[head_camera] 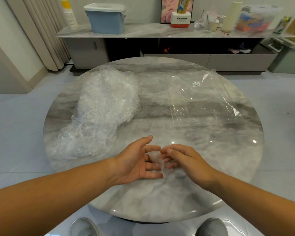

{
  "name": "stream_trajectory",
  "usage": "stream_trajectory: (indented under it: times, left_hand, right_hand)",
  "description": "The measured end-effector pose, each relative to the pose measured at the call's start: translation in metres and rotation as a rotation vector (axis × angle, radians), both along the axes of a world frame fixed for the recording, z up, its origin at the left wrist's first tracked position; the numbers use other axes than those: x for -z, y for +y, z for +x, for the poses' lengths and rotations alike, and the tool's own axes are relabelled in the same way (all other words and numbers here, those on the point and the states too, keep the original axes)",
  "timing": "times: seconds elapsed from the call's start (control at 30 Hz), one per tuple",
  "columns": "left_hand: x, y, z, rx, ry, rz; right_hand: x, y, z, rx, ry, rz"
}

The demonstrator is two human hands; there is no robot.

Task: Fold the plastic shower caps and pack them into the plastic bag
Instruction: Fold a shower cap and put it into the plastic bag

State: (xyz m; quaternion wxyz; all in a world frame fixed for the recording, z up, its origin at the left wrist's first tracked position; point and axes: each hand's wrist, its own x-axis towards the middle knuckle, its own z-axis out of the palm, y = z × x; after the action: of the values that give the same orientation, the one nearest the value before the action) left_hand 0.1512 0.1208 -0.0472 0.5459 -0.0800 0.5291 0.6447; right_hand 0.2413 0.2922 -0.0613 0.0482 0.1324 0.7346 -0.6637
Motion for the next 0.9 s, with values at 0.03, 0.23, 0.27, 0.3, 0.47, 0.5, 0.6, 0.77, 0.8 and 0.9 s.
stream_trajectory:
  times: [0.03, 0.23, 0.27, 0.3, 0.47, 0.5, 0.6, 0.77, 0.8, 0.9]
  left_hand:
    - [-0.003, -0.001, -0.001, 0.012, 0.009, -0.010]
    - [-0.018, -0.015, -0.012, 0.065, 0.307, -0.183]
    - [-0.020, -0.017, -0.015, 0.077, 0.372, -0.204]
    - [-0.021, -0.019, -0.017, 0.093, 0.397, -0.205]
    - [-0.016, -0.019, -0.016, 0.223, 0.176, -0.178]
    - [-0.013, -0.019, -0.015, 0.238, 0.155, -0.188]
    - [-0.007, -0.021, -0.012, 0.259, 0.156, -0.215]
    - [-0.006, -0.020, -0.011, 0.249, 0.221, -0.262]
    - [-0.006, -0.019, -0.010, 0.251, 0.235, -0.264]
    - [-0.004, -0.018, -0.009, 0.261, 0.274, -0.256]
  right_hand:
    - [0.000, 0.002, 0.002, -0.011, -0.011, -0.005]
    - [0.001, 0.004, 0.003, -0.103, -0.052, 0.085]
    - [0.000, 0.003, 0.003, -0.123, -0.060, 0.107]
    - [-0.001, 0.002, 0.004, -0.146, -0.071, 0.125]
    - [-0.004, -0.002, 0.009, -0.271, -0.148, 0.265]
    - [-0.003, -0.001, 0.009, -0.266, -0.164, 0.259]
    - [-0.001, 0.002, 0.009, -0.217, -0.125, 0.192]
    - [-0.002, 0.001, 0.000, 0.044, 0.080, 0.238]
    - [-0.004, 0.002, -0.002, 0.039, 0.083, 0.315]
    - [-0.008, 0.002, -0.008, -0.074, -0.059, 0.331]
